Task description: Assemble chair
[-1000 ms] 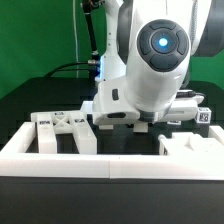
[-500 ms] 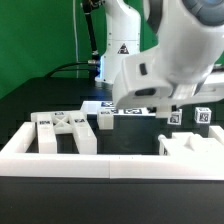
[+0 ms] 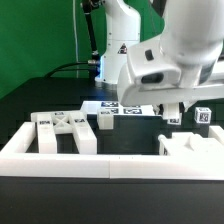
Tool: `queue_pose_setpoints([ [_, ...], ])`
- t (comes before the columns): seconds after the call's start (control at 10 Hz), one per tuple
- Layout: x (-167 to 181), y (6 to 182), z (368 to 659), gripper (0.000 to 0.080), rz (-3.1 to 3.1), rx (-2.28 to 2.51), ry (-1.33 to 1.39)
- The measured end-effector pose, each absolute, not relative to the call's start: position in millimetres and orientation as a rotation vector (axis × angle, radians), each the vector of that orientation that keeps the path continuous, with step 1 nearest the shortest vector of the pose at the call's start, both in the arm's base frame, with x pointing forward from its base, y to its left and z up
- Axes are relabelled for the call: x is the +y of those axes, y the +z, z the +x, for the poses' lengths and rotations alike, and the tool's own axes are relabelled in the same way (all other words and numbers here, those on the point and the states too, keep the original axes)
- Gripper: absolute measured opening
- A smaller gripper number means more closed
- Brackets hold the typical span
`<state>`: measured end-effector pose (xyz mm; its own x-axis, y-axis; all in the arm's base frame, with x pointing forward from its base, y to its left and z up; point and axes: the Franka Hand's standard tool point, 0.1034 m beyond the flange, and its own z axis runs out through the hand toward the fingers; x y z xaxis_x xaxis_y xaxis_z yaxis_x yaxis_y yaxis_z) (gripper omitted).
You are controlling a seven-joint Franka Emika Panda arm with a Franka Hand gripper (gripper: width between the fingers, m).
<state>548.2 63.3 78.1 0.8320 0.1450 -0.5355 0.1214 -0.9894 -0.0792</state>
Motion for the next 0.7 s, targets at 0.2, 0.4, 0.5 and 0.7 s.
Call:
queue_pose_setpoints([
  [0.2, 77.5, 101.3, 567.2, 0.031, -3.023, -0.238, 0.652],
  [0.4, 77.1, 99.4, 571.2, 0.031, -3.058, -0.241, 0.468],
  [0.5, 77.2, 98.9, 578.0, 0.031, -3.076, -0.238, 0.323],
  [0.7, 77.4, 100.8, 583.9, 0.031, -3.093, -0.236, 0.082],
])
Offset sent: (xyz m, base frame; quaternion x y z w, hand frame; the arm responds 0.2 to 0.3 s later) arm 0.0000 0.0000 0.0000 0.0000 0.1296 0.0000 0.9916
